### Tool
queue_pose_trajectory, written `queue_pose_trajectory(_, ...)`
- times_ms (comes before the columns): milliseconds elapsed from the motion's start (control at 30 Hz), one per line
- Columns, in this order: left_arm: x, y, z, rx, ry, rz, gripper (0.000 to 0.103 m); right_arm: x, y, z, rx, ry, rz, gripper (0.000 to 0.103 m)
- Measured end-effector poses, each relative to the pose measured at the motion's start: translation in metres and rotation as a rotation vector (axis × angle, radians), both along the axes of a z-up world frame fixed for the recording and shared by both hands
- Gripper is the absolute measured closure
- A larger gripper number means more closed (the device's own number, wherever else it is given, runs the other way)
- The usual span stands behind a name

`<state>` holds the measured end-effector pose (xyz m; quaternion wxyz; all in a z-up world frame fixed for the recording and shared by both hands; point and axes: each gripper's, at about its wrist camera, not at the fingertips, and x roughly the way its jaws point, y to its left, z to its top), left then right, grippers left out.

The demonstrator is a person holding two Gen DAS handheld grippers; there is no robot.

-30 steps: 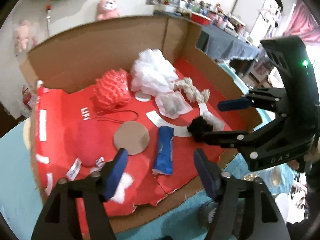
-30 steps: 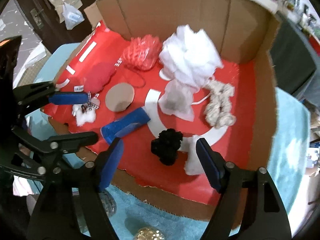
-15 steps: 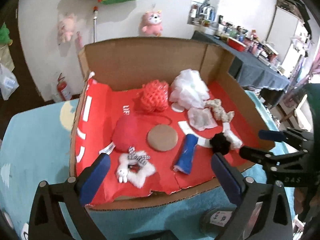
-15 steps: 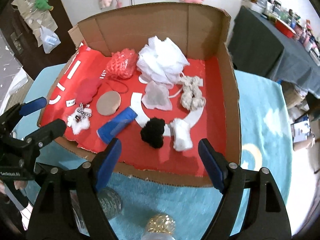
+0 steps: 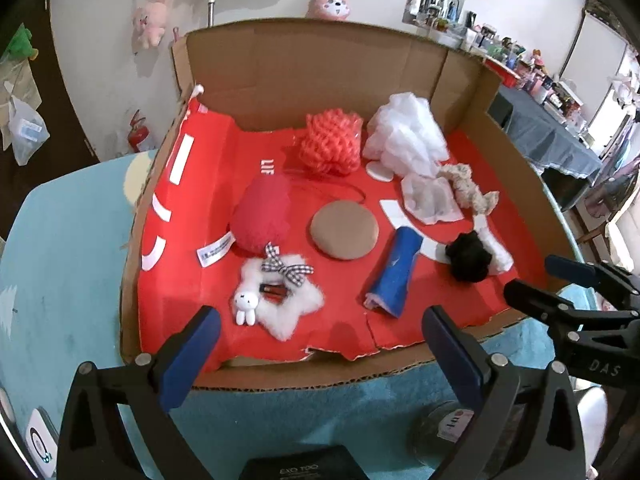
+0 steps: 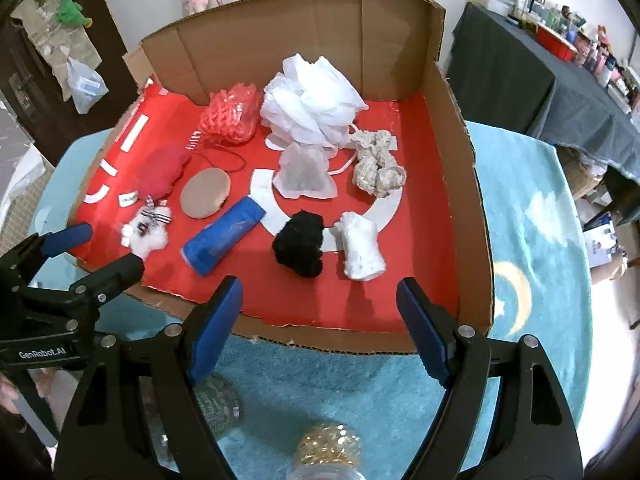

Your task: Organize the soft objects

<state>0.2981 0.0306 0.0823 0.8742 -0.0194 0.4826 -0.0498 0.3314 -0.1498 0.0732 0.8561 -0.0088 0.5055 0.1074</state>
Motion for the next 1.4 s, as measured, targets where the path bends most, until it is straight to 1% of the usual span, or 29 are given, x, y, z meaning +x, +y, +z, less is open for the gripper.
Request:
queue_pose_trajectory(167,0.001,0.002,-0.008,0.015,0.024,0.014,0.001,0.004,-0.003,-0.011,0.009,0.030,-0.008,0.024)
queue_pose_trajectory(233,0.000,0.002,-0.007,0.013,0.021,0.014,0.001,0.005,-0.004,-0.014,0.026,0.047,-0.008,0.024)
queue_pose_trajectory(300,0.000,0.002,-0.007,0.028,0.020,0.017,0.001,0.006,-0.006,-0.017,0.030,0.057,-0.016,0.024)
queue_pose_trajectory(433,0.002,0.003,-0.009,0.026,0.033,0.022,0.001,0.004,-0.002,-0.014,0.006,0.034,-0.002,0.024)
queue_pose_trajectory(600,0.002,0.003,-0.009,0.027,0.033,0.022,0.001,0.004,-0.001,-0.016,0.024,0.049,-0.002,0.024)
queue_pose_trajectory(833,0.002,0.005,-0.010,0.010,0.036,0.032,0.001,0.003,-0.001,-0.015,0.011,0.039,-0.003,0.024)
queue_pose_trajectory(1400,0.001,0.005,-0.009,0.013,0.027,0.030,0.001,0.002,0.000,-0.014,0.003,0.034,0.000,0.024)
